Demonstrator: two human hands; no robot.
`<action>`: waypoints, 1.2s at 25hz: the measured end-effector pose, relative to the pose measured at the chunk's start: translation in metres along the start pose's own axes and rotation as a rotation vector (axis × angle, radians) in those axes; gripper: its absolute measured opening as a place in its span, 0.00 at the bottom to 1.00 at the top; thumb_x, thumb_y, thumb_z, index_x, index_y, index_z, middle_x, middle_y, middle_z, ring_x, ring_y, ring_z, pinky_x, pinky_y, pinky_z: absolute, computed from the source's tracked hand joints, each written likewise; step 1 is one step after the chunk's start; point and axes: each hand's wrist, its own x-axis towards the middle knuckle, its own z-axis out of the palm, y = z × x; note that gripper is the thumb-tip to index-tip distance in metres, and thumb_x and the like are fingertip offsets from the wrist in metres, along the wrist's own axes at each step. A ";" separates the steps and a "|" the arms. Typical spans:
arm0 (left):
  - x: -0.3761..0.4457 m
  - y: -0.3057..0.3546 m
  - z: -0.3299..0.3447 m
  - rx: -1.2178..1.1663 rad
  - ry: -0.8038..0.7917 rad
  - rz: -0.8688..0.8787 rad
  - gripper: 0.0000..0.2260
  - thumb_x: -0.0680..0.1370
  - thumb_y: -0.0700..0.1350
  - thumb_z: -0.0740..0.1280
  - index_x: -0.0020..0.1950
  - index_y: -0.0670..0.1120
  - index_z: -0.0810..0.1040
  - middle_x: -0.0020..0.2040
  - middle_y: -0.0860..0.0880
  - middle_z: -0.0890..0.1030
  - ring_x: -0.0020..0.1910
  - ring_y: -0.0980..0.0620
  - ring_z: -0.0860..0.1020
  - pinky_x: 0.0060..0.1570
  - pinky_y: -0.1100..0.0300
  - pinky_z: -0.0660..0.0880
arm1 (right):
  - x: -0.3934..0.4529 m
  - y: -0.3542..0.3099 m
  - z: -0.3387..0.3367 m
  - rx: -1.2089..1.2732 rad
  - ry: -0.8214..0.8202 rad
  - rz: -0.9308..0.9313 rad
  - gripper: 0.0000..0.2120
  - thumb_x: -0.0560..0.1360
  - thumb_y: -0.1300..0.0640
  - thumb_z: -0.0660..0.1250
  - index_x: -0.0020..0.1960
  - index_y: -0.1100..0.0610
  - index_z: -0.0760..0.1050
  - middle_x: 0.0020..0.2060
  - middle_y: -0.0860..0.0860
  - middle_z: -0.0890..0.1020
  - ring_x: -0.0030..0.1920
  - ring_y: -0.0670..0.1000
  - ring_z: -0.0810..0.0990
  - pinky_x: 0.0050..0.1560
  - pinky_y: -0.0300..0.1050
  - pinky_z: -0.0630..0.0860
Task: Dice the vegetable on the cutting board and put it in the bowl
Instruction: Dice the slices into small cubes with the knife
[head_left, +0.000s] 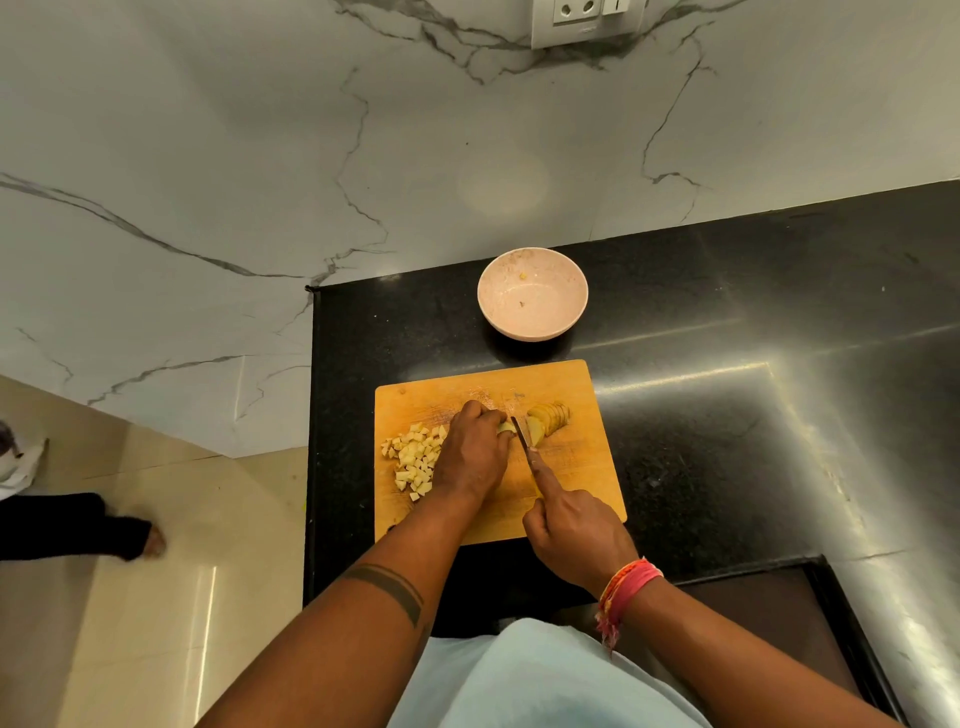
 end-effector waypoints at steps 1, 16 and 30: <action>0.000 0.000 0.001 0.001 0.007 -0.002 0.16 0.83 0.46 0.64 0.70 0.47 0.77 0.64 0.48 0.74 0.65 0.48 0.72 0.66 0.53 0.72 | 0.002 -0.002 0.001 -0.009 0.010 -0.004 0.33 0.81 0.49 0.54 0.83 0.46 0.44 0.30 0.49 0.74 0.30 0.52 0.75 0.31 0.50 0.72; 0.004 0.000 0.001 0.019 0.020 -0.037 0.13 0.82 0.44 0.65 0.67 0.46 0.78 0.62 0.47 0.75 0.64 0.48 0.72 0.62 0.53 0.74 | 0.019 0.003 0.010 -0.099 -0.036 -0.060 0.34 0.82 0.48 0.53 0.82 0.46 0.40 0.33 0.52 0.77 0.31 0.54 0.76 0.33 0.50 0.74; 0.005 -0.003 0.001 0.008 0.019 -0.026 0.12 0.82 0.42 0.65 0.64 0.45 0.81 0.60 0.46 0.76 0.61 0.46 0.75 0.60 0.55 0.75 | -0.015 0.025 0.017 -0.154 -0.088 -0.084 0.35 0.82 0.48 0.53 0.82 0.47 0.37 0.33 0.51 0.77 0.30 0.53 0.76 0.33 0.49 0.73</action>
